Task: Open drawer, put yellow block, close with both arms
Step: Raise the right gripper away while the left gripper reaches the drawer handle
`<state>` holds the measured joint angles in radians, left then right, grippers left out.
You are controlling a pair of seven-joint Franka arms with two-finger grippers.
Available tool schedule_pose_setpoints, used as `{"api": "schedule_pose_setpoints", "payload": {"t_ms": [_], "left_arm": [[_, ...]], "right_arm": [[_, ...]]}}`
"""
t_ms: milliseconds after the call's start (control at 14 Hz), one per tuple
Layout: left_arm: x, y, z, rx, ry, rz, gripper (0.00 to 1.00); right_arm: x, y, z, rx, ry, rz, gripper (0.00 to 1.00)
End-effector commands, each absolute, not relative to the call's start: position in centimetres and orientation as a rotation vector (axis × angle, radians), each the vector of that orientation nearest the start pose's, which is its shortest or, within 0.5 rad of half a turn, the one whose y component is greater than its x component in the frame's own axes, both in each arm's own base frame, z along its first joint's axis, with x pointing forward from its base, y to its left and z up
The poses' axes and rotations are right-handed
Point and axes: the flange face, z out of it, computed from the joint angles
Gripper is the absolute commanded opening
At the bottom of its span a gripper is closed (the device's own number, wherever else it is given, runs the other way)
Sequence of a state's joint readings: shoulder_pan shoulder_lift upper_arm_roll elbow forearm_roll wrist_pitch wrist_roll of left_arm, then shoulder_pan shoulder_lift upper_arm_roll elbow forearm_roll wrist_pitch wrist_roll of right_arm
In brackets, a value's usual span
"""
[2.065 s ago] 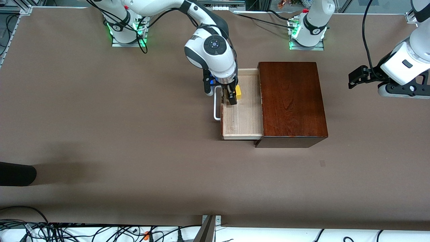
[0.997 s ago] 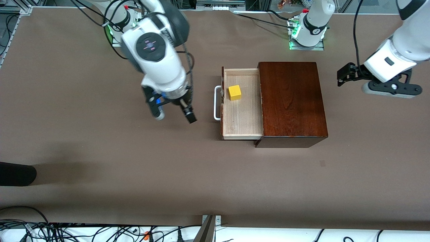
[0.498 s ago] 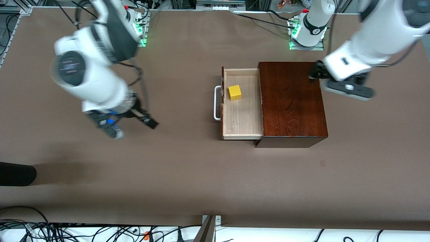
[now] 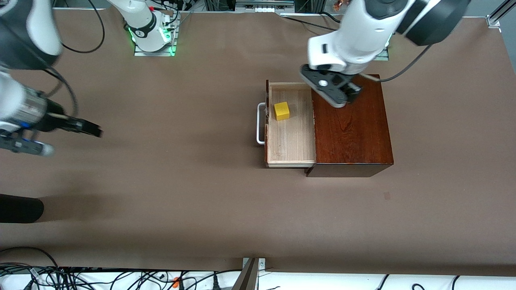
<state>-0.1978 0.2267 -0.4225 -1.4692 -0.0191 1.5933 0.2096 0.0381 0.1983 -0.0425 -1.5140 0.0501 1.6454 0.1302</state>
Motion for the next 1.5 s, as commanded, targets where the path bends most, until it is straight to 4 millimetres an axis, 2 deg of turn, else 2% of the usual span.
{"api": "schedule_pose_setpoints", "payload": {"t_ms": [0, 142, 214, 356, 570, 641, 783, 926, 1139, 1424], "left_arm": [[51.9, -38.6, 53.4, -2.889, 1.597, 0.108, 1.00], [50.8, -42.9, 51.0, -2.778, 1.769, 0.043, 1.00], [50.1, -44.9, 49.9, -2.660, 1.847, 0.000, 1.00], [49.0, -48.2, 46.1, -2.467, 2.001, -0.002, 1.00], [48.7, -50.7, 40.7, -2.351, 2.112, 0.018, 1.00], [48.3, -51.5, 39.6, -2.276, 2.173, 0.015, 1.00], [48.5, -52.0, 37.6, -2.164, 2.278, 0.023, 1.00], [48.9, -52.0, 35.5, -2.129, 2.319, 0.047, 1.00], [49.0, -52.4, 33.4, -2.071, 2.327, 0.046, 1.00], [49.2, -52.1, 32.5, -2.073, 2.317, 0.060, 1.00]], "right_arm": [[57.9, -2.4, 57.5, -3.079, 0.093, 0.065, 1.00], [56.1, -2.6, 60.1, -3.090, 0.078, 0.071, 1.00], [55.7, -2.6, 60.4, -3.089, 0.077, 0.083, 1.00], [56.2, -2.7, 59.9, -3.089, 0.082, 0.097, 1.00], [56.6, -2.2, 60.3, -3.095, 0.072, 0.079, 1.00], [56.6, -2.2, 60.3, -3.095, 0.072, 0.081, 1.00], [56.6, -2.5, 60.2, -3.095, 0.077, 0.083, 1.00], [56.6, -2.8, 59.9, -3.095, 0.086, 0.095, 1.00], [56.6, -2.8, 59.8, -3.095, 0.086, 0.099, 1.00], [56.6, -2.9, 59.8, -3.093, 0.088, 0.099, 1.00]]}}
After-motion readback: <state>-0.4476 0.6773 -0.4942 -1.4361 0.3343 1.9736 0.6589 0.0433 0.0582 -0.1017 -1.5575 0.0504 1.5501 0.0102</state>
